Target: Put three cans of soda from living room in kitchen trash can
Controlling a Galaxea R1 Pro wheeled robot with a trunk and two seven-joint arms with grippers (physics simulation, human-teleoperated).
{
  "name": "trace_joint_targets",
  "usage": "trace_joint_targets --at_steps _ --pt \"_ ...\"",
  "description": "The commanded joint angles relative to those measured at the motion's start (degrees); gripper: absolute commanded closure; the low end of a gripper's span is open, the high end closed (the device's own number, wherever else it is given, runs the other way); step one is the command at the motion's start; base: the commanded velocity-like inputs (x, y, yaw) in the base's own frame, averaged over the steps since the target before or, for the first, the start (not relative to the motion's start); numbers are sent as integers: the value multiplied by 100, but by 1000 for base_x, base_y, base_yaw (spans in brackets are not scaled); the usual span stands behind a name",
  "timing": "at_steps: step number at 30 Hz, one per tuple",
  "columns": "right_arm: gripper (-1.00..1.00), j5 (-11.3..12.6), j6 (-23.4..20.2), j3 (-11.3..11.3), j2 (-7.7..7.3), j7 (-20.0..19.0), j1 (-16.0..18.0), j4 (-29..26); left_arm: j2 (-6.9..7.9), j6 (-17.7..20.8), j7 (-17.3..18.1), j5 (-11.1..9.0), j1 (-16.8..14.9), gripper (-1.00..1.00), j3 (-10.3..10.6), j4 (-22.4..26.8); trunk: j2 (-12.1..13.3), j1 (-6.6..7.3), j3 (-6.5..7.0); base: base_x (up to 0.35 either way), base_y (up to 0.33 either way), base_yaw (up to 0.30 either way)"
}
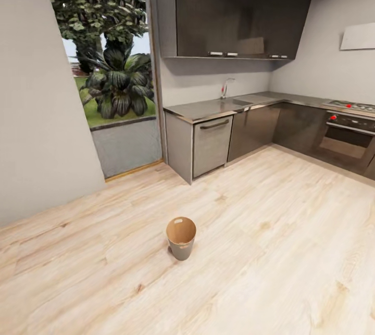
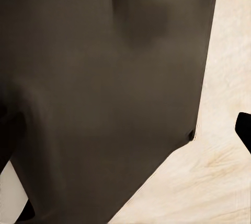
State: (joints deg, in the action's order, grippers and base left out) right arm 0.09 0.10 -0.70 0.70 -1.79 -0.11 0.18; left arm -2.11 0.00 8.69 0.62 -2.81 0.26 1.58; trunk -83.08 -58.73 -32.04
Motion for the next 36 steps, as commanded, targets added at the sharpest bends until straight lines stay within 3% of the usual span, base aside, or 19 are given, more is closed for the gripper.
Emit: trace_joint_targets --at_steps 1,36 --pt "-100 0 0 0 0 1 0 0 0 0 0 0 0 -100 0 0 0 0 0 301 194 0" --pt "-100 0 8 0 1 -5 1 -1 -8 0 0 -1 -1 -100 0 0 0 0 0 260 231 0"
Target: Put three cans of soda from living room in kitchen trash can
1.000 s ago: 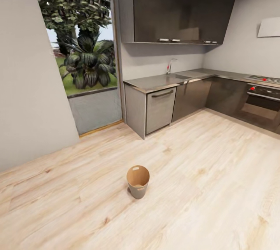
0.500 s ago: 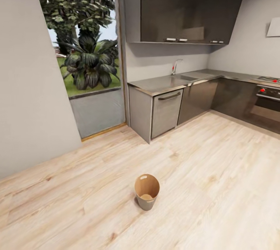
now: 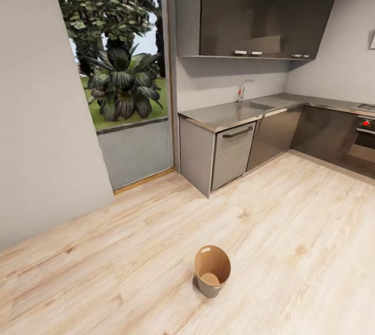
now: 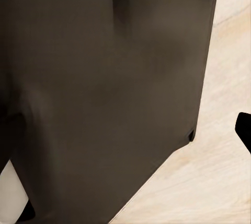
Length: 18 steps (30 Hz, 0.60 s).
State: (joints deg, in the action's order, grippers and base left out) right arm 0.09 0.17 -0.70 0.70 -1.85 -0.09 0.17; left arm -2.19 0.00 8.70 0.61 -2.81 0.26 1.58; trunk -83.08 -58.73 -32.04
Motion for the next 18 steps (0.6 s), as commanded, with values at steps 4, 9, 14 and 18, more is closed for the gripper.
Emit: trace_joint_targets --at_steps 4,9,14,18 --pt "-100 0 2 0 0 0 -2 0 0 0 0 0 0 -100 0 0 0 0 0 265 222 0" --pt "-100 0 4 0 0 0 -2 0 0 0 1 1 0 -100 0 0 0 0 0 270 193 0" --pt "-100 0 8 0 0 0 -1 0 2 0 1 1 0 -100 0 0 0 0 0 217 164 0" --pt "-100 0 9 0 0 0 -1 0 0 0 1 1 0 -100 0 0 0 0 0 151 134 0"
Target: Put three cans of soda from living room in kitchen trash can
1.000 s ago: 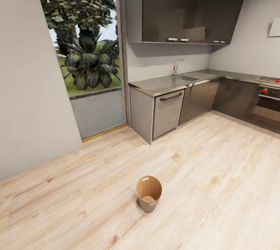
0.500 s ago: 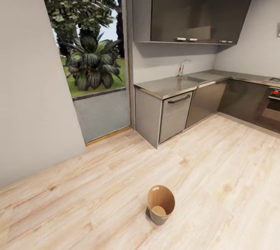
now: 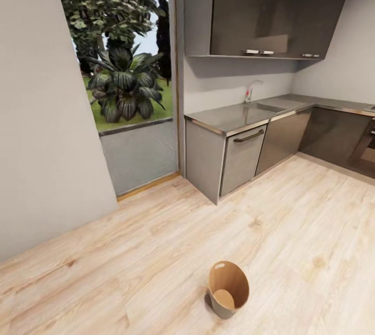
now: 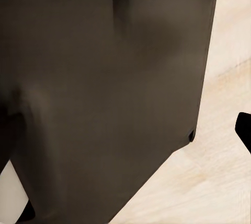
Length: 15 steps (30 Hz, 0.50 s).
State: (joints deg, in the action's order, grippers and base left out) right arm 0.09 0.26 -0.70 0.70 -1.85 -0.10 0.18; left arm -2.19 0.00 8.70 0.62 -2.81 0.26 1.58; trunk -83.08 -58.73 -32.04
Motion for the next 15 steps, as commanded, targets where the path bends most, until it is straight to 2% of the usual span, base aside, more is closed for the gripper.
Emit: trace_joint_targets --at_steps 1,5,11,15 --pt "-100 0 0 0 0 0 -1 0 0 0 0 0 0 -100 0 0 0 0 0 107 81 0" --pt "-100 0 0 0 0 0 -1 0 -1 -4 0 -1 0 -100 0 0 0 0 0 42 53 0" --pt "-100 0 0 0 0 0 -1 0 -6 0 0 -3 0 -100 0 0 0 0 0 15 172 0" --pt "-100 0 0 0 0 0 -2 0 -15 -3 0 -1 0 -100 0 0 0 0 0 74 72 0"
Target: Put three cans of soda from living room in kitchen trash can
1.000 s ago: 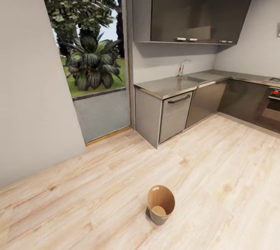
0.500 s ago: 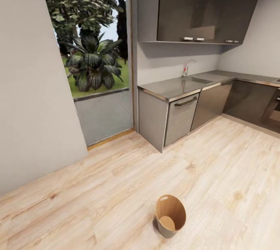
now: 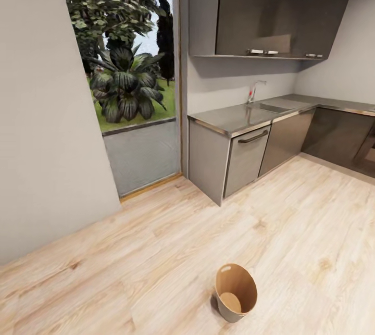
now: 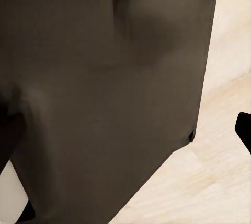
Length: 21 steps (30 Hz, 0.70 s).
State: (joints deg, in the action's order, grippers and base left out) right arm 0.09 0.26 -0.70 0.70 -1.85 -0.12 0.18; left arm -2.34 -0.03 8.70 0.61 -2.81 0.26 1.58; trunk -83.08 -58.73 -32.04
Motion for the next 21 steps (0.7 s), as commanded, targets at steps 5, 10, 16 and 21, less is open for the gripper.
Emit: trace_joint_targets --at_steps 5,10,16,21 --pt "-100 0 0 0 0 0 2 0 -3 -4 -1 0 0 -100 0 0 0 0 0 208 37 0" --pt "-100 0 0 3 0 0 1 1 -3 -5 -7 7 0 -100 3 6 0 0 0 302 18 0" --pt "-100 0 0 1 0 0 1 0 -3 -6 -8 9 0 -100 7 17 0 0 0 329 -67 0" --pt "-100 0 0 2 0 0 0 0 -3 -6 -9 9 0 -100 8 29 0 0 0 300 -122 0"
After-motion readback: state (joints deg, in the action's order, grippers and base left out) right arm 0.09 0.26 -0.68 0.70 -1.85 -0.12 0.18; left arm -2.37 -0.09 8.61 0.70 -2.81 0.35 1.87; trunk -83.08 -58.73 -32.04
